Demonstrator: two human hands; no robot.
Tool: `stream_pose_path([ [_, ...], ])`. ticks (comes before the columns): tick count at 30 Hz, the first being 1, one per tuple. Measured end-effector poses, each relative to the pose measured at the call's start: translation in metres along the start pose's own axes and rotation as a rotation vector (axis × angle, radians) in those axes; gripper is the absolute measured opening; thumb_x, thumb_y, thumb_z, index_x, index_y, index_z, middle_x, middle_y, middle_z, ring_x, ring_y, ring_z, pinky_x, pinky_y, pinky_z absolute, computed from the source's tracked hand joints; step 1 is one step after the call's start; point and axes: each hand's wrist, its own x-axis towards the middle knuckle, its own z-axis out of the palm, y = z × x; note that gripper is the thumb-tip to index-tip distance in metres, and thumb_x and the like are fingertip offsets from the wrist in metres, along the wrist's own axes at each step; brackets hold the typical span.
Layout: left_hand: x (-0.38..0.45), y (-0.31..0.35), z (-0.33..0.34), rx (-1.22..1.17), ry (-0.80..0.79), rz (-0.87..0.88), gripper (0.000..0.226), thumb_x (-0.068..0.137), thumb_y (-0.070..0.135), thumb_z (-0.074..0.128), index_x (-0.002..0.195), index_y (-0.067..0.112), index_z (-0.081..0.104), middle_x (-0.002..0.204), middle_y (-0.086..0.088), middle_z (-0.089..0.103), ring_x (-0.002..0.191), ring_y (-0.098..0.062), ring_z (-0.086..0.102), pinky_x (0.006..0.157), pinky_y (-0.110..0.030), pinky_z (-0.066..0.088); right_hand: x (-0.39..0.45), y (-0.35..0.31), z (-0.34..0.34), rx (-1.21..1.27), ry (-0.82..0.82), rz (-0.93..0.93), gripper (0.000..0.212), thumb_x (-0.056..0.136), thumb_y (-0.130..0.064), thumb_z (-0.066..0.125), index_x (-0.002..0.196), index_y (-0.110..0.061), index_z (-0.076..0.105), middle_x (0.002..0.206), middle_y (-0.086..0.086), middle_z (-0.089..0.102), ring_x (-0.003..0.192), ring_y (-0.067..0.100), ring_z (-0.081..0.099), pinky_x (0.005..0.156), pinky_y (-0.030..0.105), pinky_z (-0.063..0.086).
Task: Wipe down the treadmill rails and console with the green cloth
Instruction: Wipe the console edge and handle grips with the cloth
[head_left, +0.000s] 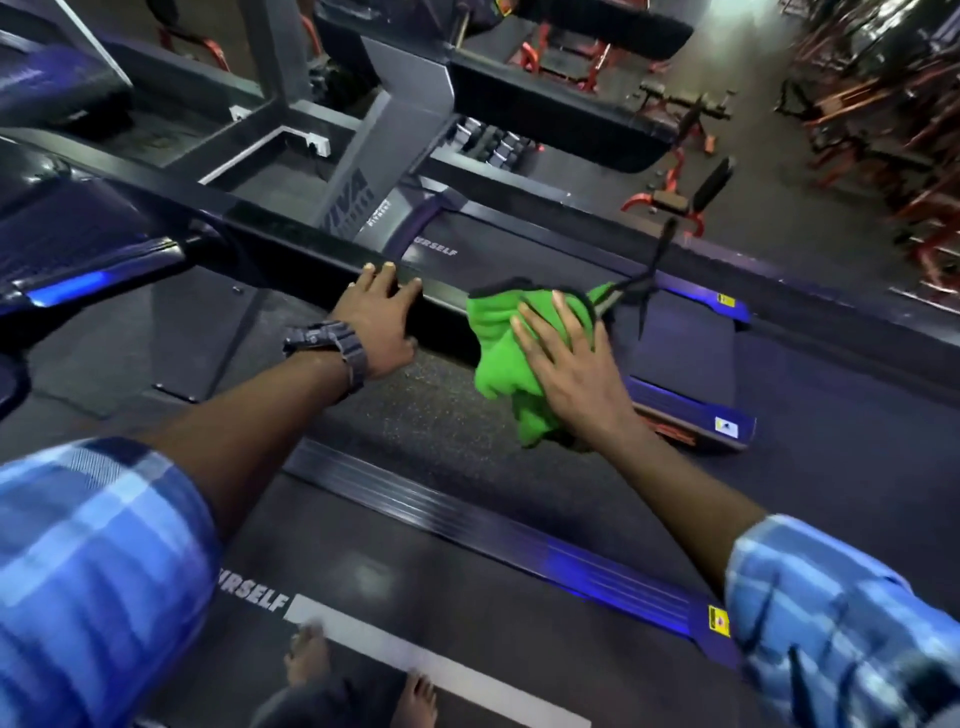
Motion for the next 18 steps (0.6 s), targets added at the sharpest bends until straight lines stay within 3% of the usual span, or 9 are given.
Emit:
stream_pose_path([
  [4,0.0,0.024,0.004,0.039,0.012,0.085,0.082,0.077,0.032,0.063,0.147,0.015,0.024,0.156,-0.011,0.018,0.143,-0.033,0.016,0.115,-0.047,0.019,0.007,-0.01,0.009,0.093,-0.033,-0.043,0.054,0.098,-0.019,0.037,0.152,-0.014,0.034,0.159,0.004,0.033,0.144,0.037,0.032,0.104,0.054,0.039],
  [6,0.0,0.035,0.006,0.043,0.017,0.121,0.081,0.077,0.032,0.061,0.147,0.015,0.024,0.157,-0.009,0.018,0.144,-0.032,0.016,0.116,-0.046,0.016,-0.022,0.012,0.011,0.098,-0.017,-0.159,0.056,0.097,-0.02,0.046,0.152,-0.015,0.035,0.16,0.002,0.032,0.143,0.037,0.032,0.107,0.052,0.037],
  [8,0.0,0.047,0.01,0.028,0.048,0.132,0.078,0.077,0.033,0.059,0.146,0.014,0.027,0.156,-0.01,0.02,0.143,-0.035,0.016,0.117,-0.045,0.014,-0.043,0.037,0.004,0.164,-0.057,-0.158,0.073,0.084,-0.02,0.06,0.152,-0.016,0.035,0.16,0.002,0.032,0.141,0.037,0.035,0.112,0.051,0.034],
  [10,0.001,0.063,0.016,0.0,0.081,0.101,0.075,0.079,0.034,0.056,0.144,0.01,0.029,0.155,-0.014,0.022,0.141,-0.04,0.015,0.119,-0.044,0.012,-0.038,0.042,0.002,0.321,-0.132,0.044,0.092,0.065,-0.022,0.069,0.151,-0.017,0.036,0.156,0.004,0.037,0.137,0.033,0.039,0.114,0.048,0.032],
  [11,0.0,0.072,0.02,-0.01,0.089,0.075,0.074,0.079,0.035,0.055,0.144,0.009,0.03,0.155,-0.015,0.022,0.141,-0.042,0.014,0.119,-0.044,0.011,-0.029,0.036,-0.001,0.444,-0.127,0.193,0.09,0.062,-0.022,0.068,0.148,-0.017,0.04,0.151,0.005,0.043,0.133,0.031,0.043,0.113,0.046,0.033],
  [14,-0.002,0.091,0.023,-0.042,0.103,-0.021,0.073,0.081,0.037,0.052,0.144,0.009,0.029,0.155,-0.014,0.021,0.142,-0.042,0.011,0.118,-0.047,0.013,0.006,0.024,-0.004,0.788,0.028,0.694,0.055,0.076,-0.035,0.06,0.126,-0.013,0.06,0.127,0.008,0.063,0.115,0.03,0.054,0.1,0.038,0.041],
  [16,-0.002,0.102,0.023,-0.047,0.111,-0.081,0.071,0.082,0.036,0.05,0.144,0.011,0.028,0.156,-0.012,0.019,0.142,-0.04,0.011,0.117,-0.048,0.013,0.012,0.032,-0.001,0.978,0.068,0.889,0.044,0.08,-0.047,0.055,0.111,-0.017,0.065,0.112,0.007,0.068,0.105,0.03,0.06,0.091,0.038,0.046],
  [18,-0.004,0.117,0.026,-0.047,0.126,-0.161,0.067,0.084,0.035,0.046,0.144,0.012,0.028,0.156,-0.012,0.02,0.143,-0.038,0.012,0.117,-0.049,0.013,0.005,0.035,0.003,1.331,0.093,1.076,0.033,0.081,-0.046,0.06,0.104,-0.025,0.067,0.108,0.002,0.072,0.102,0.025,0.066,0.094,0.044,0.051],
])
